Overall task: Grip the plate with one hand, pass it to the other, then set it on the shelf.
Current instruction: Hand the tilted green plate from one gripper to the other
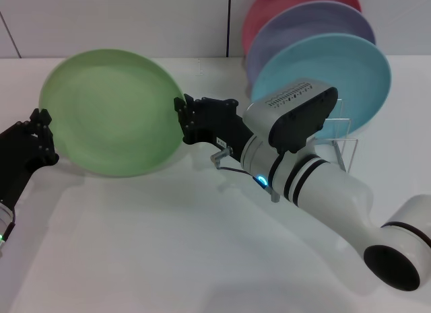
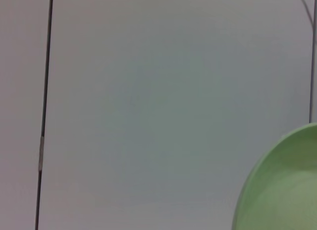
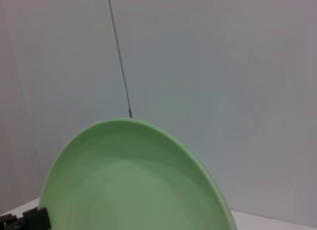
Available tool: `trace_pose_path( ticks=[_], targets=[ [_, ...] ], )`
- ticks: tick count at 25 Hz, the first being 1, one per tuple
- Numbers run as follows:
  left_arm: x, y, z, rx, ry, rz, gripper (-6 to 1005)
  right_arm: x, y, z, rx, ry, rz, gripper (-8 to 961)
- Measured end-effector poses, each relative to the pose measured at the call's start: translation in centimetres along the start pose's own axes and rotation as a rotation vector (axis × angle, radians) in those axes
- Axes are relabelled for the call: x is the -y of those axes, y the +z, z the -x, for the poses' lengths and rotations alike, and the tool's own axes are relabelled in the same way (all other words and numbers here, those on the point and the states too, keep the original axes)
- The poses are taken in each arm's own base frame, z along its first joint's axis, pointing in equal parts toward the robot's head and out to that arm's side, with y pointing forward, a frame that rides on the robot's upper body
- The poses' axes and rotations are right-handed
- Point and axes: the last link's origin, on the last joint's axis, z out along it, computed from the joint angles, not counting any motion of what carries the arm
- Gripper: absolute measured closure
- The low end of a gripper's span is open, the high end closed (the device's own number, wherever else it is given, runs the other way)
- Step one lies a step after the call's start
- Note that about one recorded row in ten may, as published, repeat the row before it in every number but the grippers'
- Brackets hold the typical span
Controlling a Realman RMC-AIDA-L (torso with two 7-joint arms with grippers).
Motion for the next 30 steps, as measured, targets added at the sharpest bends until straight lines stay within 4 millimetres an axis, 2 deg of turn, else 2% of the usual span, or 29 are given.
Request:
trace_pose_path(
  ticks=[30],
  targets=[
    [0.0, 0.17, 0.04, 0.006, 0.031, 0.0, 844, 0.1, 0.1, -0.13, -0.016, 0.0, -0.005, 887]
  ],
)
